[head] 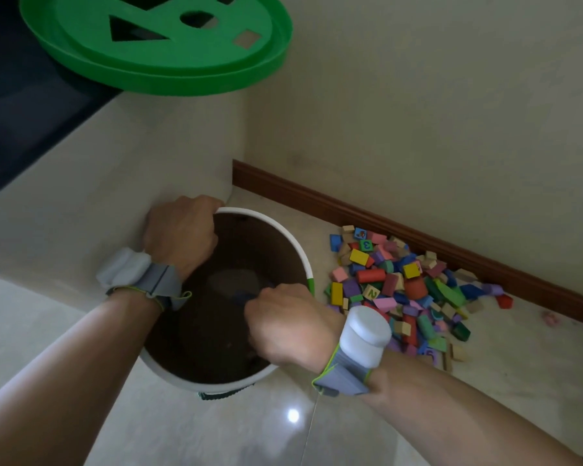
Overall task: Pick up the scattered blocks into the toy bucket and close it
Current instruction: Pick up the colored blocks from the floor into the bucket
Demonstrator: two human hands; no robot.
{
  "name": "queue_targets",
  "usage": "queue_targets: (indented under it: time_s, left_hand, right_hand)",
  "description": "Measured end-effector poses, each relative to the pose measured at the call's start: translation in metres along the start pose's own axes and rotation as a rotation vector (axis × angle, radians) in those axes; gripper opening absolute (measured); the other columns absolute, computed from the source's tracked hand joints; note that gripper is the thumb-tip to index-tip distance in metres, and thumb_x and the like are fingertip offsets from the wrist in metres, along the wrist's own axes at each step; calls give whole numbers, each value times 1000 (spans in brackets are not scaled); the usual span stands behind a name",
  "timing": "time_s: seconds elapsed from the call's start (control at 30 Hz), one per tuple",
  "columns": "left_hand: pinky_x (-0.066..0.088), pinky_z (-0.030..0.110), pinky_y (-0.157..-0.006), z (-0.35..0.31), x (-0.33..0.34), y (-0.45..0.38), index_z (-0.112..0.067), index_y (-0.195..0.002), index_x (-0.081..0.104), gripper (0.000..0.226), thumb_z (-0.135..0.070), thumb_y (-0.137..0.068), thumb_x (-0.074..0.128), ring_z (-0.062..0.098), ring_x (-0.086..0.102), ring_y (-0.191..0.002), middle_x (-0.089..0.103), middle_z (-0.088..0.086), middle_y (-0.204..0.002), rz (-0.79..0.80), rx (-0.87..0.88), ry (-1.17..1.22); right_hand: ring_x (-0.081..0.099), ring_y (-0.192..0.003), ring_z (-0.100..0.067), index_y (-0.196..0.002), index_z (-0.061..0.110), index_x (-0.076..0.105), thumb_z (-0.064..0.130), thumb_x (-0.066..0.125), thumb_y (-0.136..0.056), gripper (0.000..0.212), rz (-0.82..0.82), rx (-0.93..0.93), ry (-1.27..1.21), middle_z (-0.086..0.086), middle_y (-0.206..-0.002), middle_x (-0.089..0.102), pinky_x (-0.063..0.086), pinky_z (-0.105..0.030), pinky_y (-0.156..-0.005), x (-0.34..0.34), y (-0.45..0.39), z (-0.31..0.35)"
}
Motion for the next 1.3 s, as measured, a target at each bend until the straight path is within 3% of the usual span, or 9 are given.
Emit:
queue_targets:
  time_s: [0.13,0.27,0.3,0.37,0.53,0.73,0.83,1.0,1.3]
  left_hand:
    - [31,30,-60,-2,-1,1,-24,-114,65,37,-18,-78,63,31,60,-78,65,12,-91,-13,-17,-21]
    - [35,32,-63,-5,-1,0,-23,-115,65,37,-18,-79,64,31,61,-81,65,13,-94,-27,-46,-28]
    - [36,33,-63,-6,0,-1,-22,-115,65,37,-17,-79,63,32,61,-80,65,14,-94,-32,-53,-19]
    - [35,32,-60,-9,1,-3,-22,-113,66,35,-17,-79,63,32,60,-77,64,13,-91,-40,-48,-2]
    - [33,31,-60,-18,4,-16,-20,-113,66,33,-17,-80,64,31,60,-77,64,14,-91,-39,-38,9]
    - [36,32,-63,-23,6,-24,-19,-118,64,37,-15,-82,62,32,59,-79,64,15,-95,-31,-1,48]
    - [42,36,-66,-24,9,-27,-20,-118,64,38,-14,-80,63,34,60,-79,65,15,-94,-44,12,53]
    - [45,38,-64,-23,10,-28,-21,-111,67,37,-12,-75,64,37,59,-74,64,16,-87,-81,35,51]
    - [39,33,-58,-21,15,-31,-21,-105,69,33,-13,-74,65,33,58,-66,64,13,-79,-103,44,3]
  right_hand:
    - [66,-95,-34,-103,16,67,31,51,-98,23,-398,-21,-213,-9,-100,68,48,-37,-70,-17,4,-11]
    - [62,-83,-16,-102,13,65,20,56,-98,12,-1171,172,-635,-1,-92,65,48,-29,-74,-28,15,-66]
    - [62,-83,-15,-106,14,64,20,56,-98,13,-1264,272,-664,1,-93,66,47,-27,-75,-22,15,-86]
    - [61,-91,-23,-114,16,62,23,56,-97,20,-1196,479,-652,-2,-98,67,46,-34,-80,2,4,-131]
    - [44,-115,-39,-143,25,45,45,61,-87,61,-675,846,-413,-12,-128,50,41,-48,-91,89,-32,-208]
    - [42,-117,-41,-150,30,29,60,51,-88,72,-339,785,-144,-15,-138,40,42,-50,-88,121,-72,-252]
    - [39,-124,-44,-151,35,25,68,43,-90,73,-232,836,-177,-14,-149,31,41,-53,-92,138,-93,-260]
    - [25,-134,-51,-143,37,34,75,38,-88,67,-204,947,-224,-12,-160,11,40,-63,-93,166,-109,-257]
    - [37,-118,-46,-132,38,40,60,44,-91,47,-336,895,-253,-8,-147,21,45,-47,-69,172,-106,-272]
Point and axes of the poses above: each hand's wrist, its own y-axis away from the middle knuckle, its own x-axis out of the palm, z = x × y, the point moved 3 cm from there along -y, towards the middle knuckle
